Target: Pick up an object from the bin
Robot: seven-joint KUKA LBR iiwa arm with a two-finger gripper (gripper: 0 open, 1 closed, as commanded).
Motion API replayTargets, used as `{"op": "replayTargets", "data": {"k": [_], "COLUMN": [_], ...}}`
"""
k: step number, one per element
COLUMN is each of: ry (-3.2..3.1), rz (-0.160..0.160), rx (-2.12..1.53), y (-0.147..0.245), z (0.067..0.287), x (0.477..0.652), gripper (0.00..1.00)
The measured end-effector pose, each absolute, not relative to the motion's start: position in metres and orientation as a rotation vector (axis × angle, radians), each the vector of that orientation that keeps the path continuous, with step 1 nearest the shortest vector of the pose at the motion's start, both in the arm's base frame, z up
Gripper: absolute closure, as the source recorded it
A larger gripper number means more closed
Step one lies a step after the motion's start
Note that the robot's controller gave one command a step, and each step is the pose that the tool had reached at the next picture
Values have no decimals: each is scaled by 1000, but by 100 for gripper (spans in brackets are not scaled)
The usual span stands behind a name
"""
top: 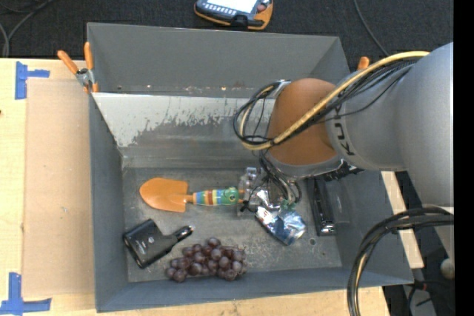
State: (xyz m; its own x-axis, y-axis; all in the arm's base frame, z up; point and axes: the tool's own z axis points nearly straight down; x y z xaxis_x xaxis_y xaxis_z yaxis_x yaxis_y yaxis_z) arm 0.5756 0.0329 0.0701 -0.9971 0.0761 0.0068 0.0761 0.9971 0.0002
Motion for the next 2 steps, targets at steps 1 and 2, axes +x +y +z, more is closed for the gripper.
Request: {"op": "replayTargets", "data": {"k": [1, 2], "ry": [-3132, -3123], "rz": [-1, 0], "rx": [-120, -120], "y": [33, 33], "z": [70, 107], "x": [576, 573], "gripper": [100, 100]}}
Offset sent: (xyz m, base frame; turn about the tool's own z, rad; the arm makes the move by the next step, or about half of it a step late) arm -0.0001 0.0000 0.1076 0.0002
